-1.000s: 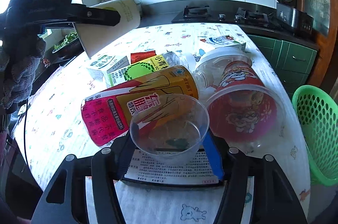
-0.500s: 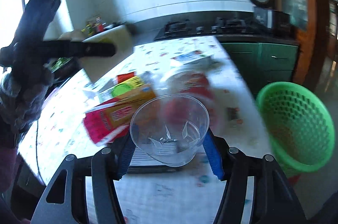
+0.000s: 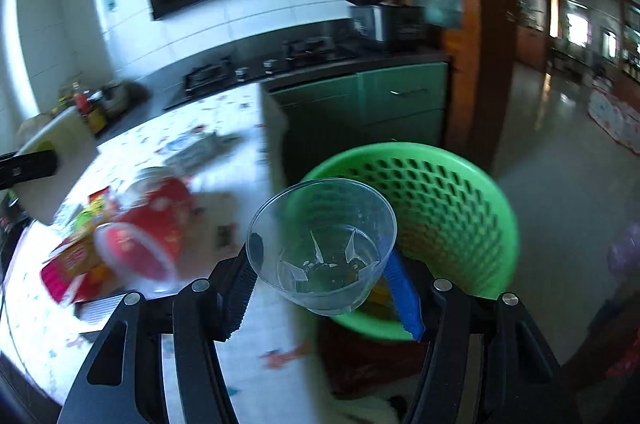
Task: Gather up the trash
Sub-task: 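Carry the clear cup over the green basket and open the right gripper, then lower the white paper cup into the green basket and open the left gripper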
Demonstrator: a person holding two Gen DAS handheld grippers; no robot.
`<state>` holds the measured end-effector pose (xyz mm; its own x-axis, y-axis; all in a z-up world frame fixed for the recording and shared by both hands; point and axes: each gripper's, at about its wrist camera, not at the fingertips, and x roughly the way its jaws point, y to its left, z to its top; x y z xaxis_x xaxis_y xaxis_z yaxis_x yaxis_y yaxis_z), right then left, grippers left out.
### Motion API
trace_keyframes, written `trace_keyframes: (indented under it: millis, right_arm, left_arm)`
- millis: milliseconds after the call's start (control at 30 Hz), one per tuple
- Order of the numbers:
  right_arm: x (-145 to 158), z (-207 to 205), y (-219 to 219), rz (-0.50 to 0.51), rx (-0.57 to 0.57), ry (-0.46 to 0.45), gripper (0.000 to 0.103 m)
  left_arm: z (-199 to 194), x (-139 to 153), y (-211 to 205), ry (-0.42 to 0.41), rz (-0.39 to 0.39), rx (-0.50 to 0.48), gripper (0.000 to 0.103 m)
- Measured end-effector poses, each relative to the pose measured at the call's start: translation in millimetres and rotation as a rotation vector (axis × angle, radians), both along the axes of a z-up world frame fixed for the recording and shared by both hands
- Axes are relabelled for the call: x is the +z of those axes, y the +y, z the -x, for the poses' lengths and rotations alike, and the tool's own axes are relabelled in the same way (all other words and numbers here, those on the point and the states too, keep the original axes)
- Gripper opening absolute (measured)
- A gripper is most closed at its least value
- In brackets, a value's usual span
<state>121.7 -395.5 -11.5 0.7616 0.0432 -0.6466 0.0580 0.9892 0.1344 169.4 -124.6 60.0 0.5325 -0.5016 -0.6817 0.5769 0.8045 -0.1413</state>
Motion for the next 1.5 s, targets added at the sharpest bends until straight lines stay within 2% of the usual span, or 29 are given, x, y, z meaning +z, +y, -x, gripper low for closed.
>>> trace_keyframes:
  millis: [267,400,467,833,1200,1500]
  right_arm:
    - [-22,-28,-42,-0.009,-0.073,0.047,0.059]
    - [-30,-34,-58,-0.031,-0.092,0.055,0.063]
    - [-32,-35,-61,-0.036,-0.101,0.053,0.070]
    - [-24,-2,-75,-0.039,-0.102,-0.003,0.071]
    - [-22,40,-78,-0.067,-0.101,-0.031,0.072]
    - [-25,52,-76,-0.070,-0.099,-0.031,0.073]
  left_arm:
    - [-9,3,-36,0.010,-0.004,-0.031,0.062]
    - [-12,6,-55,0.018,0.000,-0.047,0.062]
    - [-13,7,-64,0.017,-0.003,-0.054,0.062]
    - [-24,-3,-125,0.042,-0.013,-0.097,0.063]
    - [-40,-36,-196,0.098,-0.072,-0.134,0.063]
    - [-51,-55,-219,0.128,-0.089,-0.126,0.066]
